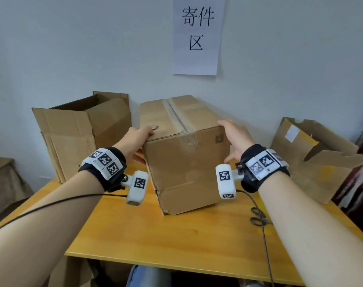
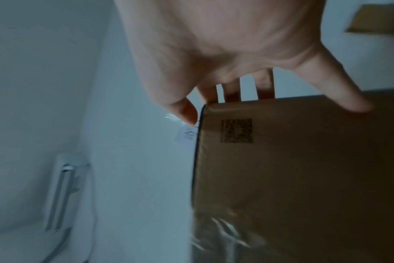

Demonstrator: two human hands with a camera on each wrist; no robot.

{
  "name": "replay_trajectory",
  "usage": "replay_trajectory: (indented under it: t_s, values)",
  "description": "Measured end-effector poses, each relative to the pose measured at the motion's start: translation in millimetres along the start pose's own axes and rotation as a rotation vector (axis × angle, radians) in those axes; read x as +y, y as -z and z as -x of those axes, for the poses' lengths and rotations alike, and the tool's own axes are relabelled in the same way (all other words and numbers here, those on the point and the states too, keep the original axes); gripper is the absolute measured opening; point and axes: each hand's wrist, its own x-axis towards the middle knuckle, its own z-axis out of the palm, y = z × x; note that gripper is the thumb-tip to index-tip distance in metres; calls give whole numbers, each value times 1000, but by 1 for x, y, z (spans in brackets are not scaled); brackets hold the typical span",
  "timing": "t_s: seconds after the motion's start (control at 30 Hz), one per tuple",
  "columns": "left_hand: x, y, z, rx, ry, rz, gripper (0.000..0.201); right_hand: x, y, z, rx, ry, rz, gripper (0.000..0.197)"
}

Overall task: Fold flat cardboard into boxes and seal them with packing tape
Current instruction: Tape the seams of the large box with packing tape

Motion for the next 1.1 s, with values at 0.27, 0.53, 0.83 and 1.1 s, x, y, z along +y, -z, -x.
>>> replay_trajectory:
  t_s: [0.27, 0.53, 0.83, 1.1]
  values:
    - [-41, 5, 13, -139, 240, 211, 7, -36, -29, 30, -40, 373, 176, 25]
    - [-26, 7, 17, -169, 195, -114, 54, 3, -31, 18, -84, 278, 244, 17]
    - [-29, -15, 7, -114, 149, -129, 56, 44, 22, -2, 15, 164, -41, 17]
    - [-26, -39, -2, 45, 208, -105, 80, 91, 47, -47, 78, -215, -227, 46]
